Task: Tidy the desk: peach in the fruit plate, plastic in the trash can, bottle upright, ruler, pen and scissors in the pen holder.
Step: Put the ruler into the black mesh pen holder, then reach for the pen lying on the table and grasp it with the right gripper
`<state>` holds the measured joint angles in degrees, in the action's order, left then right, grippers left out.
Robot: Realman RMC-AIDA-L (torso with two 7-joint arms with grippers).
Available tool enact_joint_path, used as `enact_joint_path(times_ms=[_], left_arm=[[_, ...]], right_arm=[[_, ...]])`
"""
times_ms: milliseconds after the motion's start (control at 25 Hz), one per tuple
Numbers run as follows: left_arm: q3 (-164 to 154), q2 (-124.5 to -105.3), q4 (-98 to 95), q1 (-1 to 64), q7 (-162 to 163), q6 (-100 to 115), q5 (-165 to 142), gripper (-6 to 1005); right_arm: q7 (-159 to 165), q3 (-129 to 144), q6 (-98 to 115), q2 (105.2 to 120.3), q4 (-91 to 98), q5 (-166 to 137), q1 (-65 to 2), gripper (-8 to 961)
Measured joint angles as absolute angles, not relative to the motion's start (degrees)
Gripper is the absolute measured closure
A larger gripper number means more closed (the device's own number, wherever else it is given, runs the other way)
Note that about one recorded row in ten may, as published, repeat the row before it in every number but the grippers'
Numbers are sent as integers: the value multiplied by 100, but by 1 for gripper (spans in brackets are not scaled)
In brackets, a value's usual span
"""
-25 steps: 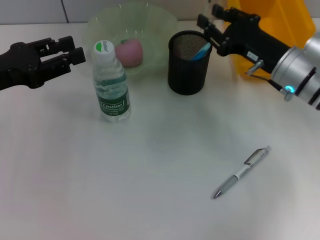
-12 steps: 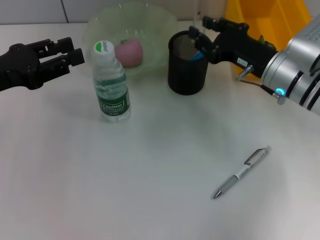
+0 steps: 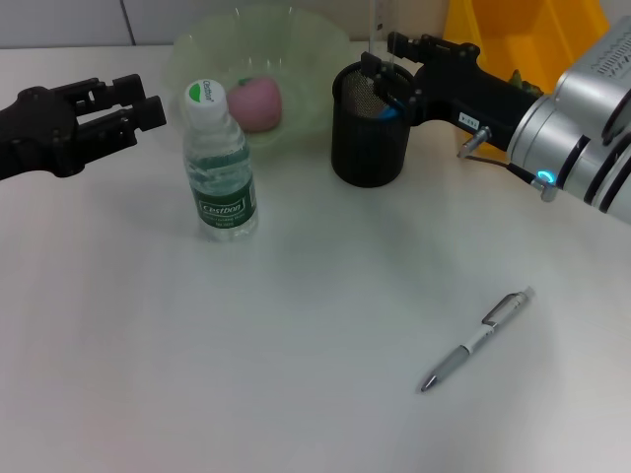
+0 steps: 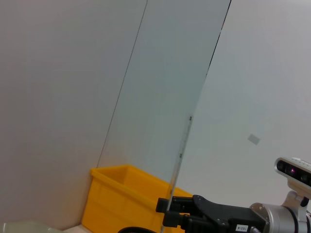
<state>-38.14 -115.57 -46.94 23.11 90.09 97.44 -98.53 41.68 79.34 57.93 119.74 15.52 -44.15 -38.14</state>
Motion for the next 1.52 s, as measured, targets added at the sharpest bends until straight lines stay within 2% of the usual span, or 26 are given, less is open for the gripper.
enact_joint_path(times_ms=[760,920,1120,1320,1520], left_arm=[[-3814,-11549,-4694,2338,9009,9741,-9853,505],[-3814,-11540,-4694,2335,9009,9738,-9852,505],[-3814,-11533,-4694,2332,9009,9737,-9853,505],[-3814,-11532,-4693,2340,9009,9744,-9871,505],[-3814,-11537,-4693,2342,9009,9764,-9857,505]], right_arm=[[4186,7931,5431,11982,1701,-4418,-3823,453],[4295,7900,5603,11985,1956,-4405,-3595,453],[5103,7942,5837,11912,2613,-4688,-3158,454],[6628,7753,5921,11888,4161,-6537,-2523,454],[8367,7061,6641,11922,5597,-8601,-2285,455]])
